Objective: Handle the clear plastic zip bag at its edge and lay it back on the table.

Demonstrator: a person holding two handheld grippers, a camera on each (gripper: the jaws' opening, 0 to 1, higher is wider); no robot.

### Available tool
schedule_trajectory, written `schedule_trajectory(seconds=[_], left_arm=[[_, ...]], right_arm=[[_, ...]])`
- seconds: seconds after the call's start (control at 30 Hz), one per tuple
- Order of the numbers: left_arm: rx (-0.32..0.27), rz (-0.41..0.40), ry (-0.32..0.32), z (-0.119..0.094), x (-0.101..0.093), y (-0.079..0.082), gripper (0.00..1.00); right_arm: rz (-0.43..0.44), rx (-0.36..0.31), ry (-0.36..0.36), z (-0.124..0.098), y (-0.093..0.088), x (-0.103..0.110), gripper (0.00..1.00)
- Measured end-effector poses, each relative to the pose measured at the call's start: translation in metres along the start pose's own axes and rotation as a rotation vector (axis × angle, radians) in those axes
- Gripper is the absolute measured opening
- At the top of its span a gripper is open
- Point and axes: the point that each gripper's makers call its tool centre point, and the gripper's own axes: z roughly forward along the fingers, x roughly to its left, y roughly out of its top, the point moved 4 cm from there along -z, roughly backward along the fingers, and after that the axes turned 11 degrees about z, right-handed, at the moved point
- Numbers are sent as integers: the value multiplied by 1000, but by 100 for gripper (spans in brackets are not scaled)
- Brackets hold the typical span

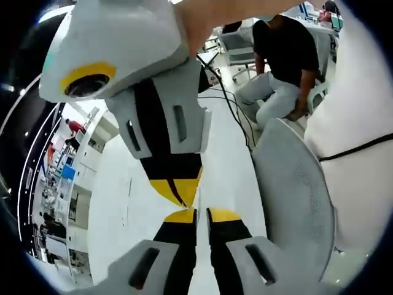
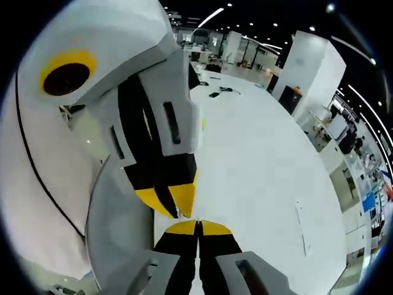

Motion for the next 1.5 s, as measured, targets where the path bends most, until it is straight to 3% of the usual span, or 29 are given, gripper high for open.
schedule_trajectory(seconds=[0.23, 0.53, 0.9, 1.17, 1.5], left_arm=[[6, -2, -16, -1, -6, 0, 0], [-9, -77, -77, -7, -14, 4, 0], [-84, -216, -170, -10, -37, 14, 0], [-84, -236, -166, -7, -42, 10, 0], [-85, -229, -92, -1, -51, 6, 0]], right_arm=[[12, 11, -25, 2, 1, -3, 0], [26, 12, -71, 2, 1, -12, 0], [103, -13, -157, -1, -1, -28, 0], [115, -37, -209, -2, 4, -35, 0], [146, -98, -261, -4, 8, -42, 0]])
